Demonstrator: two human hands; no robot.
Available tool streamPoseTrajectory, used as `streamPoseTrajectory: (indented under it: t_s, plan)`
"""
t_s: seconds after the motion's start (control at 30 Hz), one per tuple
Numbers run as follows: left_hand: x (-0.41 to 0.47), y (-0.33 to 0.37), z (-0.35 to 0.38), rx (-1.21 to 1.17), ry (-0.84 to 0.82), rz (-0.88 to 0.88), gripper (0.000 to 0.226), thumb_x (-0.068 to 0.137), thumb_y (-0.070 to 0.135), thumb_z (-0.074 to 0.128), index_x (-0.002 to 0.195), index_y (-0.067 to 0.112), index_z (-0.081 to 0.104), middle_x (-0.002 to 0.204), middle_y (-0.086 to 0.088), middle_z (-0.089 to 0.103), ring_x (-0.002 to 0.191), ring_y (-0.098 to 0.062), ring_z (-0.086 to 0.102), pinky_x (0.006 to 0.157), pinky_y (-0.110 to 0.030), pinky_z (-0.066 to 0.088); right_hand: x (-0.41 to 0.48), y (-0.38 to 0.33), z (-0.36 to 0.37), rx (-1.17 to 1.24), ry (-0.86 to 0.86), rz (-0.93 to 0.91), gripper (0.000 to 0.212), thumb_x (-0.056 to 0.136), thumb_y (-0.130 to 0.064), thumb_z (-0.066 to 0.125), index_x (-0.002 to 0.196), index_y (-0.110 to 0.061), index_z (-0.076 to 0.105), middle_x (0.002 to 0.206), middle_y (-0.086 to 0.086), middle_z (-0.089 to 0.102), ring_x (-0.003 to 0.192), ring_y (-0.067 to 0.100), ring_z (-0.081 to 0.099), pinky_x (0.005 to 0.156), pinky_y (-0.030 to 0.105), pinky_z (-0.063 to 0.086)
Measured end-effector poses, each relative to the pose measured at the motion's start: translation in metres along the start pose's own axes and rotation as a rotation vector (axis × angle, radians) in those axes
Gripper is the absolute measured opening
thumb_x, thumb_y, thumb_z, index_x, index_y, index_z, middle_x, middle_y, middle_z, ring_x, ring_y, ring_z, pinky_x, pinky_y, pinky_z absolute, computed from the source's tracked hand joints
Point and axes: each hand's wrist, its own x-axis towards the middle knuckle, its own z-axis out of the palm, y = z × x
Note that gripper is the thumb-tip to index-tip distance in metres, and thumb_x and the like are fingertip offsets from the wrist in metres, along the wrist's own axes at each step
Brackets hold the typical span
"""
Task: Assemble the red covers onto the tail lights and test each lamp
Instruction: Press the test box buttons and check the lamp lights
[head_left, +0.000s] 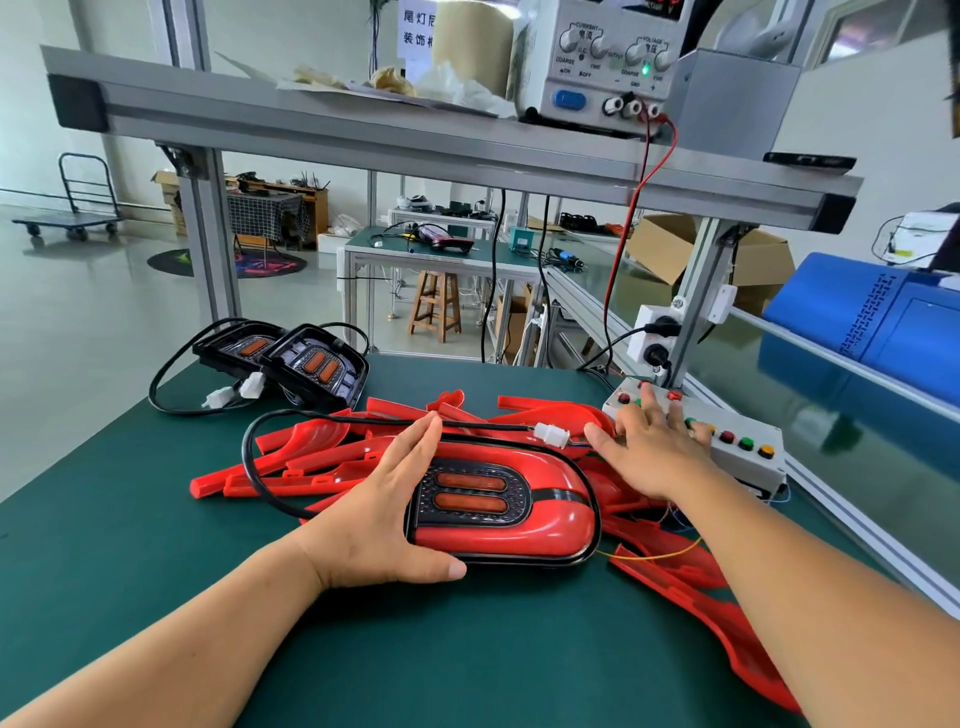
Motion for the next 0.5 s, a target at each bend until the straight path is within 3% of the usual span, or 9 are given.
streamPoseTrajectory:
  t_s: [0.2,0.5]
  plan:
    - [0.000,0.000,0.000,-0.007,-0.002,0.002,0.135,0.056,0.069,0.073,0.143,0.036,-0.024,0.149,0.034,-0.024,0.131,0.025,-0.014,0.098,0.008,0.000,-0.020,0.020,-0.005,-0.032,0.099,0.180,0.085,0.089,-0.075,0.008,0.149,-0.018,0.025,0.163,0.020,0.000,0.150,0.035,0.000,0.114,0.054,0.011]
    - [-0.001,0.002,0.000,-0.010,-0.005,-0.012,0.136,0.054,0.073,0.071,0.142,0.039,-0.027,0.146,0.038,-0.027,0.132,0.025,-0.014,0.096,0.009,0.000,-0.029,0.034,-0.005,-0.101,0.085,0.230,0.087,0.088,-0.077,0.011,0.148,-0.016,0.027,0.162,0.021,0.005,0.148,0.037,0.012,0.113,0.051,0.015]
